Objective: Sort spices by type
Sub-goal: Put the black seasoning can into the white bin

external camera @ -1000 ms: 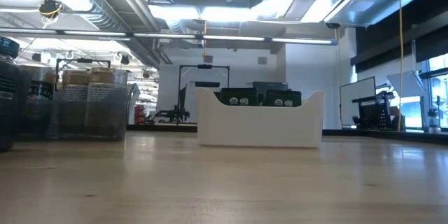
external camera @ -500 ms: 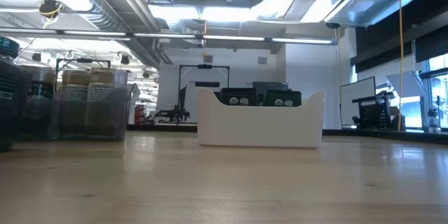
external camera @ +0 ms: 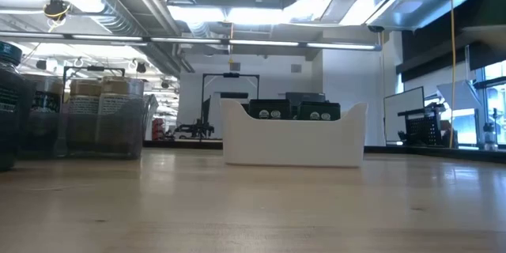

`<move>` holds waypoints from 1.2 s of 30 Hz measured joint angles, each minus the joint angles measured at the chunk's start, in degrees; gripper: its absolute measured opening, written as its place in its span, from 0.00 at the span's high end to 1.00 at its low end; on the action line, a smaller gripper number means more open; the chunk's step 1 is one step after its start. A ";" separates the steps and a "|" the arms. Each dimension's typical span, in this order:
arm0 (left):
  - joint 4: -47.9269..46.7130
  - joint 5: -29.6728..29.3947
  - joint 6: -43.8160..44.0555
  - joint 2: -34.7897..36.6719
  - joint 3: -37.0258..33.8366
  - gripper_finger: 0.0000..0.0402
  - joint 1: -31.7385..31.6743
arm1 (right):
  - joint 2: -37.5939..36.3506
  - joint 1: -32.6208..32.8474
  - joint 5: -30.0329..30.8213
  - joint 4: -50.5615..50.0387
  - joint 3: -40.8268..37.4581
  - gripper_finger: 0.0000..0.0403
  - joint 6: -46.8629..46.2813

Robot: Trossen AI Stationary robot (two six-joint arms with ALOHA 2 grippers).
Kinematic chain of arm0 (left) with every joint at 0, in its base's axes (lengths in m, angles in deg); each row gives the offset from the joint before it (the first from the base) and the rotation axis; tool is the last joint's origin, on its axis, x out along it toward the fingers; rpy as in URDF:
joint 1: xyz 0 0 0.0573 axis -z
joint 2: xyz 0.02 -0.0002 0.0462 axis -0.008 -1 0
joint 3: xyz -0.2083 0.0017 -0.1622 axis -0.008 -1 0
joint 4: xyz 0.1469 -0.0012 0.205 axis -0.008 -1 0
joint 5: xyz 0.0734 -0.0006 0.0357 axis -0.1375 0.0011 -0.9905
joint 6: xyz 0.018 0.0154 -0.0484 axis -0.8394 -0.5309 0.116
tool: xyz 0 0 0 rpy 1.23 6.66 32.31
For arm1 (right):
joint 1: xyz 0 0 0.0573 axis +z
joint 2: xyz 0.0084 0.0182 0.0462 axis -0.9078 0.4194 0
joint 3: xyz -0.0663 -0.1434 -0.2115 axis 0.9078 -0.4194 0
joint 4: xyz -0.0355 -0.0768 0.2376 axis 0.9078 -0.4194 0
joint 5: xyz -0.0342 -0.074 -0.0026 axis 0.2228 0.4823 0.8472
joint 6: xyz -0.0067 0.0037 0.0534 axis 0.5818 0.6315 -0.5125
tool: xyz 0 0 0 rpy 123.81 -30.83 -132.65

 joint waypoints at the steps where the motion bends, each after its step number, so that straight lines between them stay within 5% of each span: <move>1: -1.71 -0.05 0.07 1.10 0.00 0.19 0.20 | 0.00 -1.73 1.24 -0.04 0.70 0.71 1.88; 9: -16.17 1.11 4.30 5.53 -0.50 0.19 1.09 | 0.00 -16.18 5.66 2.73 2.64 0.71 15.63; 18: -13.79 0.95 8.30 16.47 -13.38 0.19 3.71 | 0.00 -28.34 2.35 10.07 2.62 0.71 26.31; 25: -4.32 0.77 4.61 21.82 -22.02 0.19 2.89 | 0.00 -31.77 -0.72 13.05 2.46 0.71 28.51; 36: -0.27 0.73 -2.32 21.81 -24.03 0.19 -0.56 | 0.07 -32.67 0.04 18.05 -6.89 0.71 28.21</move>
